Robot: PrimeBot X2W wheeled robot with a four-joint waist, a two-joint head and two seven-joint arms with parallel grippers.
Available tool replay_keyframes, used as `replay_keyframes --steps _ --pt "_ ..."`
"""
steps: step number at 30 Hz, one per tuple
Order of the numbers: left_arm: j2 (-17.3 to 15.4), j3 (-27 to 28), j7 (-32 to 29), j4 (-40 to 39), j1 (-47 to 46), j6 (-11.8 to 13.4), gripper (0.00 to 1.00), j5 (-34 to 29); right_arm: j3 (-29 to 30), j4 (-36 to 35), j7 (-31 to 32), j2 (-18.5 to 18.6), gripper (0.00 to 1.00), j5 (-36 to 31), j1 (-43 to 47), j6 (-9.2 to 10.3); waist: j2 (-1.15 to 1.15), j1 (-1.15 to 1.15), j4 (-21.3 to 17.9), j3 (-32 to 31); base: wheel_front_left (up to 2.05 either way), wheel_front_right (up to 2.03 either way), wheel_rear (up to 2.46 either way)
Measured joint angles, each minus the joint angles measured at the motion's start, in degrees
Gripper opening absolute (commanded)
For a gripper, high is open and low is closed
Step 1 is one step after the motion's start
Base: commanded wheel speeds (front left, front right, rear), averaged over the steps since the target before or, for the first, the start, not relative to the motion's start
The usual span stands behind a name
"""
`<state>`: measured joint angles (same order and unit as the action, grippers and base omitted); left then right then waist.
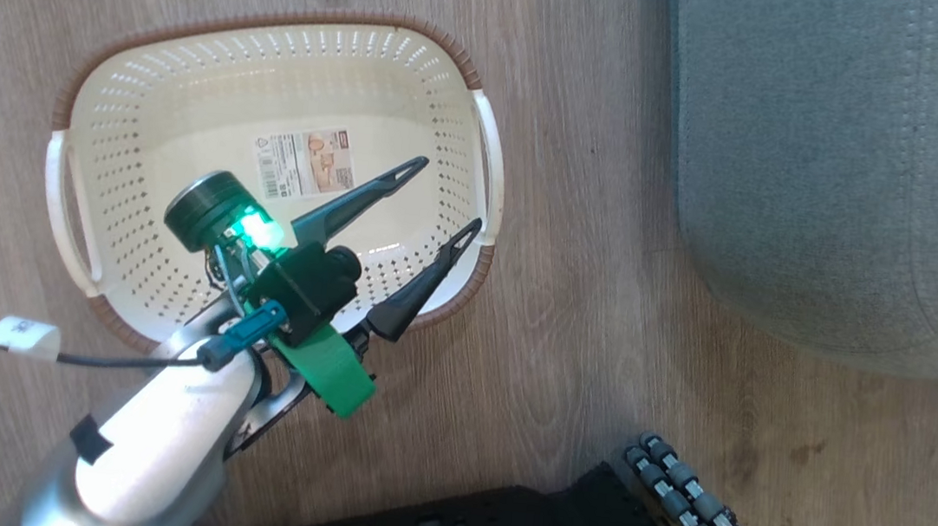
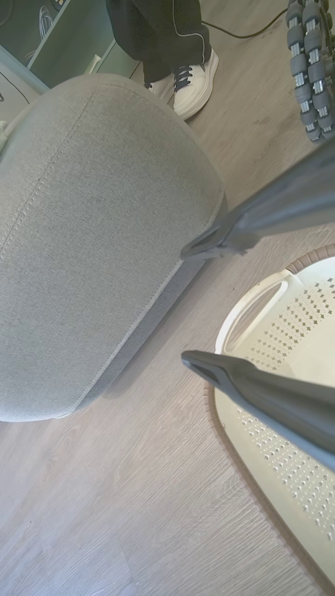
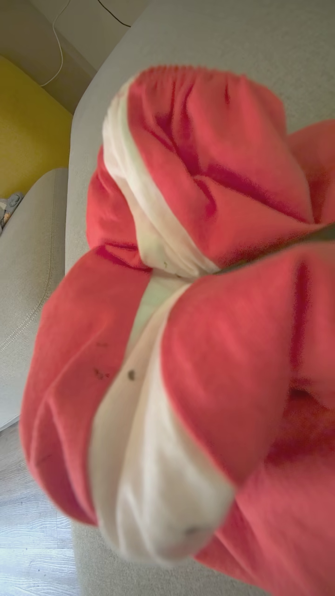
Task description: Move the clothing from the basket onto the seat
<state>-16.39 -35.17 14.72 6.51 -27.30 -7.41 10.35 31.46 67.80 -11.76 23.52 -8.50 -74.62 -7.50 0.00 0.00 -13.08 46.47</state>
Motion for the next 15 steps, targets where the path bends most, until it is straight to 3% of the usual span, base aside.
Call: replay_keyframes --steps 1,15 --pt "0.04 0.0 0.0 0.05 0.0 0.0 1.0 0.0 0.01 0.36 -0.36 0.03 1.0 0.0 0.0 0.0 0.0 0.0 0.0 -0.3 0.0 0.0 0.0" --pt "3.99 0.05 0.0 1.22 0.01 0.0 1.0 0.24 -3.2 4.66 1.3 2.16 1.0 -4.91 0.29 -0.01 0.0 0.0 0.47 -7.7 0.0 0.0 0.0"
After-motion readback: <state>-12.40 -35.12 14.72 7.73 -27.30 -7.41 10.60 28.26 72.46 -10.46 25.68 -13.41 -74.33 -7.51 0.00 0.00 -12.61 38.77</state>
